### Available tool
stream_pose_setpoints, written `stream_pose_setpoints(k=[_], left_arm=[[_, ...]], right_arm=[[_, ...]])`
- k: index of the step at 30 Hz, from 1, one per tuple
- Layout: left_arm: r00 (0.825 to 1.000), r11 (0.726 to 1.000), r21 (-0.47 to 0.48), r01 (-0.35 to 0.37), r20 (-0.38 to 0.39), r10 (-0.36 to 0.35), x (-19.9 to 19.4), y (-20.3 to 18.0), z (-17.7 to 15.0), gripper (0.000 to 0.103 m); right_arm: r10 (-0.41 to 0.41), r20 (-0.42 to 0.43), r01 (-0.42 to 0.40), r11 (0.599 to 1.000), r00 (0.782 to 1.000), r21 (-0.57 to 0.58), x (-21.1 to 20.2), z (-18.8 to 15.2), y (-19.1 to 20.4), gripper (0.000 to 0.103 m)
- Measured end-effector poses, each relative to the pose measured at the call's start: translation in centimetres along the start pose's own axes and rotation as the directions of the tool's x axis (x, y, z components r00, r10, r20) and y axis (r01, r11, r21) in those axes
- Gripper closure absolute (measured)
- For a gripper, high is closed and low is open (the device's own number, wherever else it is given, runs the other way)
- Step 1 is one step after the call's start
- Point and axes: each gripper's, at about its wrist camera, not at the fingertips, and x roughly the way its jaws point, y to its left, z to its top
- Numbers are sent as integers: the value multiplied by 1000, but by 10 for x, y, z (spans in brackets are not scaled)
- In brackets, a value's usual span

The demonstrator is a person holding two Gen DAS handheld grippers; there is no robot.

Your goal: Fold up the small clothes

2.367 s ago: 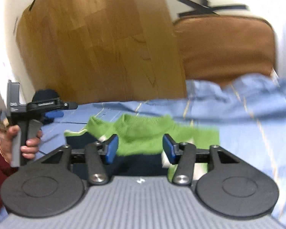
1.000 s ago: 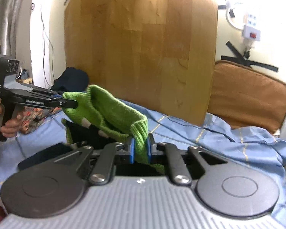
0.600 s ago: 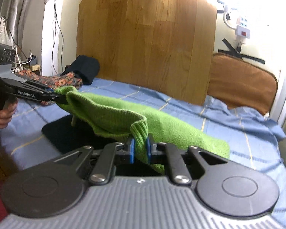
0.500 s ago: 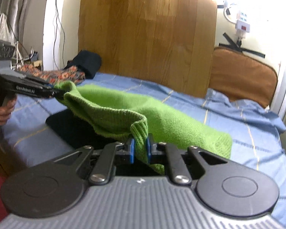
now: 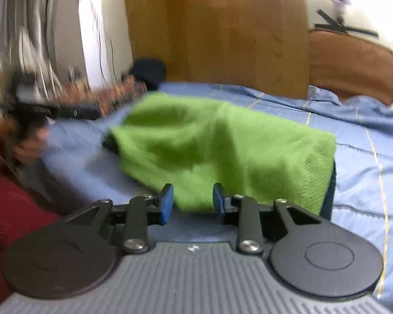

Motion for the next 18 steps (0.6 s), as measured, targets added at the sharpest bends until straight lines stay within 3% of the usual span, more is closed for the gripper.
stream_pose_setpoints(k=[4,8,10,11,13,15,18], left_arm=[[988,976,-169,134,-49,-144,28,19,30,9],[969,964,-222,149,-159,-187,83,17,38,22],[949,948,-268,171,-213,-231,105,18,36,49],[942,941,-290,174,-229,-245,114,19,33,56],[939,938,-306,162,-244,-242,120,21,30,88],[937,930,-328,166,-242,-252,115,26,31,90],[948,951,-280,134,-243,-205,94,26,37,91]], right_arm=[[-95,139,63,974,986,216,-28,13,-41,58],[-214,139,143,905,967,402,-18,13,-77,53],[-226,112,152,876,968,457,-4,9,-88,52],[-219,100,145,863,971,484,3,7,-93,52],[-218,58,155,835,974,527,20,4,-101,53],[-208,11,166,811,978,561,31,-1,-105,90],[-220,30,164,805,975,571,24,-2,-95,89]])
